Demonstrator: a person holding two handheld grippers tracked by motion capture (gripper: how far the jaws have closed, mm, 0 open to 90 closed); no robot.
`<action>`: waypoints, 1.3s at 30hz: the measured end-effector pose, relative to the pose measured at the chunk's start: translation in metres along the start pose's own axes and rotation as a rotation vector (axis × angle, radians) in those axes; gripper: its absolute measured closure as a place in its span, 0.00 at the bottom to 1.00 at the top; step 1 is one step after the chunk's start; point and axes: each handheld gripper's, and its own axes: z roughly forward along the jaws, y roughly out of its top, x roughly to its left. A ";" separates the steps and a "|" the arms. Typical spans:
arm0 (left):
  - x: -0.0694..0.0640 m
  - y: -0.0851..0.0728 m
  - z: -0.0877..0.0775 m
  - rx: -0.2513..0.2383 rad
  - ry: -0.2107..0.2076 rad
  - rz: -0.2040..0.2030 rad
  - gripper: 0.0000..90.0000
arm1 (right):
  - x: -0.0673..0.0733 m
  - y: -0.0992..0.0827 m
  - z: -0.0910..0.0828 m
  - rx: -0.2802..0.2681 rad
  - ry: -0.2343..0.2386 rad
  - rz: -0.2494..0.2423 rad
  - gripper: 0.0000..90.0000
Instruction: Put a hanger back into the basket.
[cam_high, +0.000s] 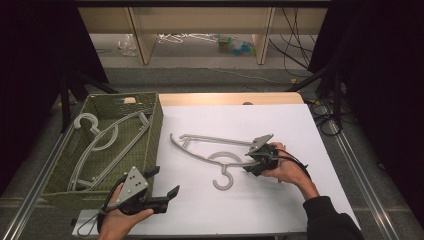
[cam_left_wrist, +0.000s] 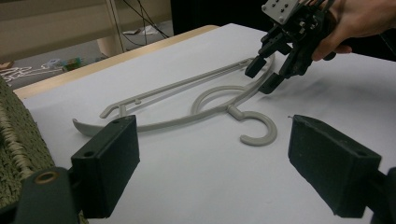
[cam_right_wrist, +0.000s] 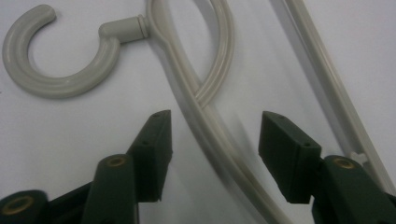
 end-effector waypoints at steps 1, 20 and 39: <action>0.000 0.000 0.000 0.000 0.000 0.000 0.18 | -0.001 0.001 0.001 0.011 0.010 -0.004 0.52; -0.005 -0.002 0.005 0.022 -0.026 0.028 0.19 | 0.006 0.013 0.002 0.143 0.164 -0.155 0.86; -0.016 0.008 0.026 0.107 -0.079 0.135 0.25 | 0.017 0.021 -0.006 0.141 0.206 -0.338 0.91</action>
